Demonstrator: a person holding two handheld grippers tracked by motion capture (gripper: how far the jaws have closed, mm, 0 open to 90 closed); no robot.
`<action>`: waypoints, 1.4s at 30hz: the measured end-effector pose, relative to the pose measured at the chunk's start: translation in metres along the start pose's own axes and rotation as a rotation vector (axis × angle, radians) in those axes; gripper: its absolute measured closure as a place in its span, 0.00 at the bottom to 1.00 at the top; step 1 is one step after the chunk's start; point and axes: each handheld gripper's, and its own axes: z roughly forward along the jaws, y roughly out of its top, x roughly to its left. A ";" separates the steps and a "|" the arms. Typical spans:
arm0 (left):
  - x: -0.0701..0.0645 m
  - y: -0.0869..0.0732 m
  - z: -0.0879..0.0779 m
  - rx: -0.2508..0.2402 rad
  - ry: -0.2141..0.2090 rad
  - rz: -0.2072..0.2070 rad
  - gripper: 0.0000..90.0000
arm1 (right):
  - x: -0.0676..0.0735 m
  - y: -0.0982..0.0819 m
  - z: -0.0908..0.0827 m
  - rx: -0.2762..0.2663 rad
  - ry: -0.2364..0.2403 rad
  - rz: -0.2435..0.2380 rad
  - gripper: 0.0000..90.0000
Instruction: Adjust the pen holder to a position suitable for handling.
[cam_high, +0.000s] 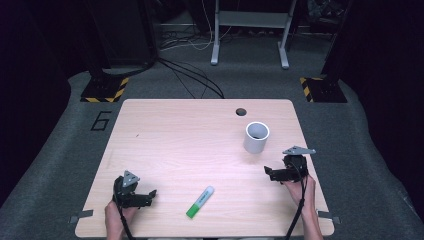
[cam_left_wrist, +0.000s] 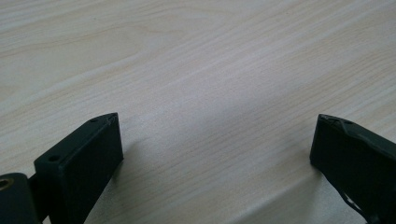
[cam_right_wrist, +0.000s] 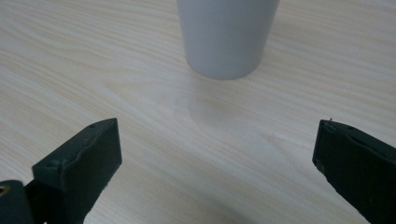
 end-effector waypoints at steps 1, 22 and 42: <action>0.000 0.000 0.000 0.000 0.000 0.000 0.03 | 0.001 0.004 0.000 -0.007 0.005 0.007 0.01; 0.000 0.000 0.000 0.002 -0.002 -0.001 0.03 | -0.001 0.066 0.026 -0.001 0.011 -0.010 0.00; 0.000 0.000 0.000 0.004 -0.004 -0.003 0.03 | -0.010 0.096 0.077 0.072 -0.005 0.030 0.00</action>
